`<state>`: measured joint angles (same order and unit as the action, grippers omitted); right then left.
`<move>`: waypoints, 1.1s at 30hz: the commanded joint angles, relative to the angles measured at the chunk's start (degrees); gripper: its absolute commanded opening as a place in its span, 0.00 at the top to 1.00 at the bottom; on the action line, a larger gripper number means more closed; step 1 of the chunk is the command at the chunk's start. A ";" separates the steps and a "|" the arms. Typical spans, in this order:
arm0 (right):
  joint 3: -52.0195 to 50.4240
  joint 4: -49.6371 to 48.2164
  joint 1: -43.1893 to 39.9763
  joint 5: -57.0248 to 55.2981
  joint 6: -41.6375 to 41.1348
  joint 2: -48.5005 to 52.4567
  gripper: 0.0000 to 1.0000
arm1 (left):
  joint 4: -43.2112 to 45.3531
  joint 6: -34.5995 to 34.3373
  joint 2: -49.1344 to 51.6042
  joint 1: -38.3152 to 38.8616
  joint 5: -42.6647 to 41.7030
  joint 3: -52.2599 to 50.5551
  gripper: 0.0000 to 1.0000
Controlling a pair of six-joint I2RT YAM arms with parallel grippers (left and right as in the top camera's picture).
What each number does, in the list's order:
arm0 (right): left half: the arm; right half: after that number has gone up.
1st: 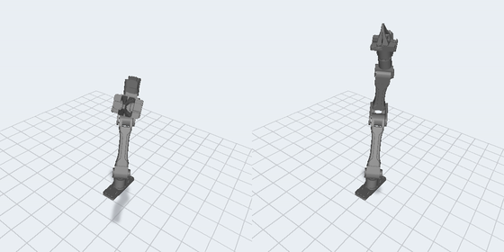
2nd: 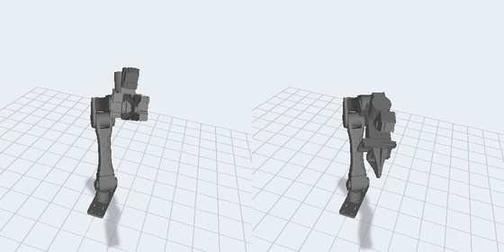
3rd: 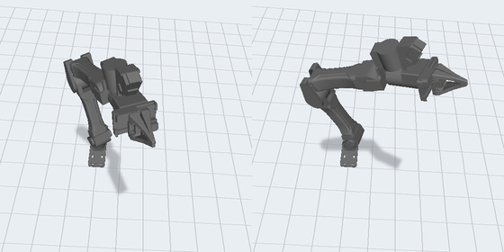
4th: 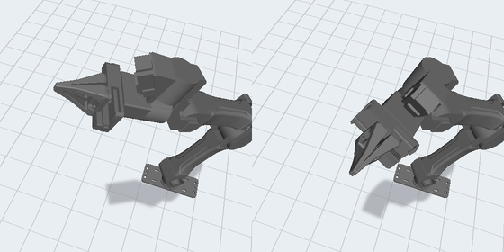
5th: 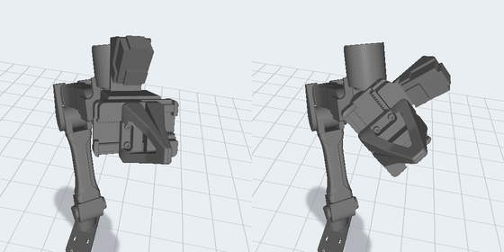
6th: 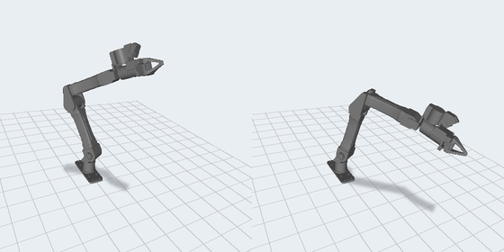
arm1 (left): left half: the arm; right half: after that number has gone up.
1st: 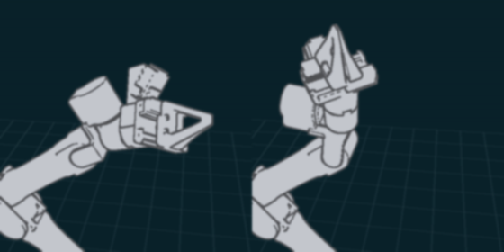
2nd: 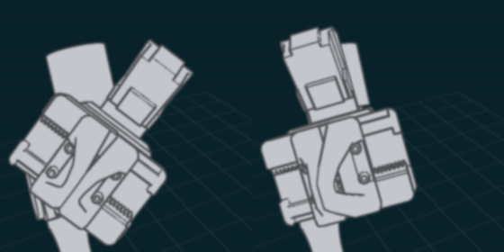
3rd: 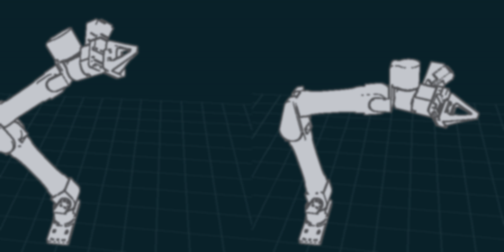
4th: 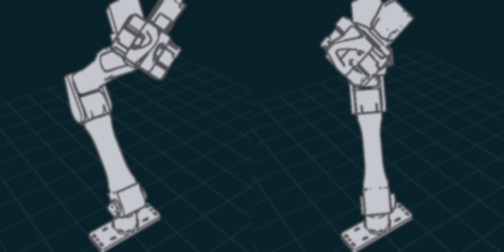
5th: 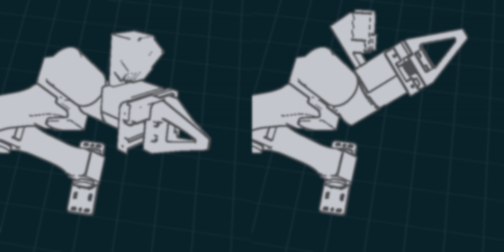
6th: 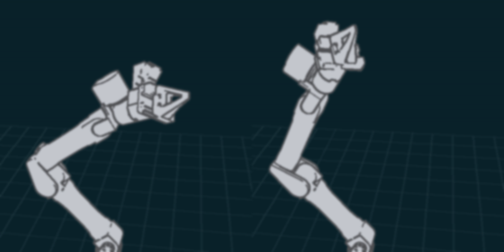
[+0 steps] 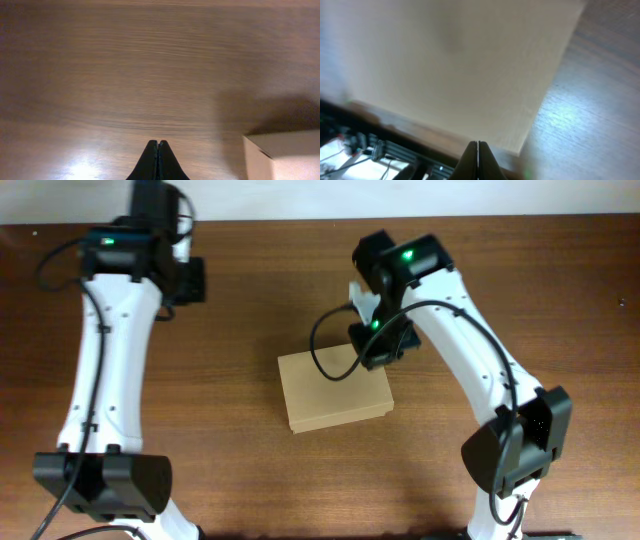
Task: Pack container
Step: 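Press down on the closed lid with the right gripper, then lift both grippers up and away from the closed box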
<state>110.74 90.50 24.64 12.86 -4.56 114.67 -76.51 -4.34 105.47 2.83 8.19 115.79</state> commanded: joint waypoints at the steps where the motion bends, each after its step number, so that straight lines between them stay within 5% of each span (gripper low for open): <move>1: -9.22 -4.22 -0.28 1.31 -0.63 -0.63 0.96 | 0.92 -0.81 -0.50 -4.83 0.83 0.57 0.98; 8: -20.96 -14.14 -0.28 1.97 -1.66 -0.63 0.96 | 1.57 -0.79 -0.48 -9.68 0.68 0.57 0.95; 12: -23.87 -18.36 -0.31 2.16 -1.88 -0.63 0.96 | 2.23 -0.81 -0.48 -10.12 0.63 0.57 0.83; 24: -0.83 -20.33 -10.51 -0.02 -2.73 -1.62 0.96 | 0.50 2.51 -0.44 -6.78 -9.97 0.50 0.97; 33: 0.70 -21.07 -18.75 -0.07 -3.43 -1.60 0.96 | -0.39 2.67 -0.04 1.77 -9.94 -3.82 0.97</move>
<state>111.00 69.89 6.20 13.30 -7.57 113.51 -77.08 -2.61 105.47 2.07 -0.71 114.98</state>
